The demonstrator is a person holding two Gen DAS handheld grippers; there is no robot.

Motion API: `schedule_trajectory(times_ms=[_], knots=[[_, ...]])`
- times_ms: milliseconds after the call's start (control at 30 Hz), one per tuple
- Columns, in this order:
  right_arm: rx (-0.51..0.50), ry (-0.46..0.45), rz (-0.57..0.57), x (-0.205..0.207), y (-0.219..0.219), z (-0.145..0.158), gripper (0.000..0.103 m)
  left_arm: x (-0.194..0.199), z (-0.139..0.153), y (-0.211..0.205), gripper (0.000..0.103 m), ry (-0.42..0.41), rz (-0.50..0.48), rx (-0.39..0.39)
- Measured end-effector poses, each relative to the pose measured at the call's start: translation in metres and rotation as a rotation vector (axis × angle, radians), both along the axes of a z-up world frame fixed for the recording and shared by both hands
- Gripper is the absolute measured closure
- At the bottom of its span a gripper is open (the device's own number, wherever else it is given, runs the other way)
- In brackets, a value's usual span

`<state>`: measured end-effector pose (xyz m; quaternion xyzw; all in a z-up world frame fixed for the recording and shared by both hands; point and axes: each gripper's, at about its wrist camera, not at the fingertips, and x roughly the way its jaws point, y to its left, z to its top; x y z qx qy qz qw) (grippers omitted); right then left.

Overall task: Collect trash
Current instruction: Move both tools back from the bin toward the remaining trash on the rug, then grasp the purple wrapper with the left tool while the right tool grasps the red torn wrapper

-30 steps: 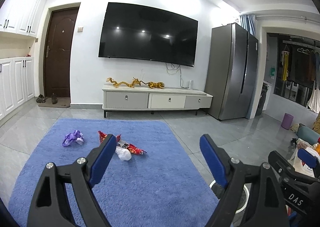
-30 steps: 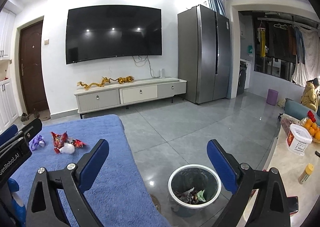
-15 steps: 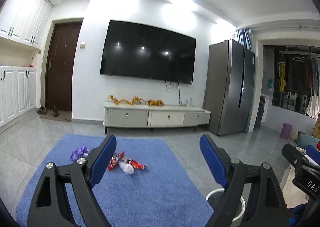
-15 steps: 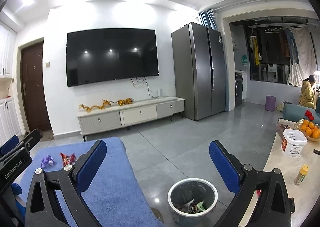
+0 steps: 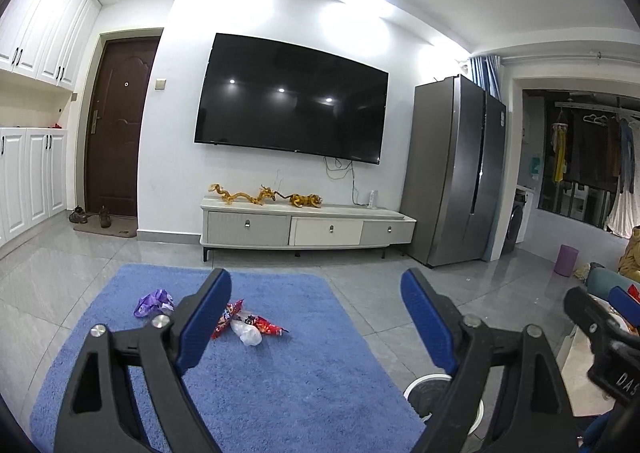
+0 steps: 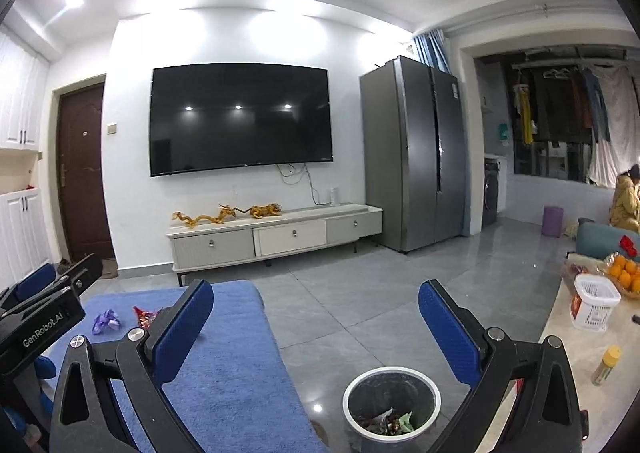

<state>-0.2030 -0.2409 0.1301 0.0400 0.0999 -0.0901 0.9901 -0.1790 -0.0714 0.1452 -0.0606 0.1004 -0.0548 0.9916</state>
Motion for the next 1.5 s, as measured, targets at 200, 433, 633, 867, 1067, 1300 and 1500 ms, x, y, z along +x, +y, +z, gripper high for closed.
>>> schedule_trajectory(times_ms=[200,433,633,867,1067,1300,1500], knots=[[0.027,0.016,-0.045,0.01,-0.014,-0.009,0.0,0.013,-0.009,-0.005,0.004,0.017,0.023,0.034],[0.054,0.035,-0.079,0.028,-0.025,-0.022,0.0,0.035,-0.024,-0.011,0.004,0.045,0.011,0.052],[0.053,0.058,-0.064,0.053,-0.026,-0.031,0.0,0.057,-0.044,-0.01,0.004,0.074,0.005,0.066],[0.063,0.132,0.038,0.104,-0.012,-0.059,0.0,0.095,-0.082,0.004,0.004,0.194,0.006,0.111],[0.071,0.196,0.123,0.148,0.004,-0.083,0.0,0.126,-0.117,0.036,0.004,0.278,0.036,0.131],[0.066,0.282,0.23,0.199,0.033,-0.104,0.0,0.157,-0.144,0.097,0.004,0.346,0.12,0.104],[0.055,0.366,0.359,0.243,0.064,-0.128,0.006,0.184,-0.162,0.152,0.004,0.408,0.2,0.085]])
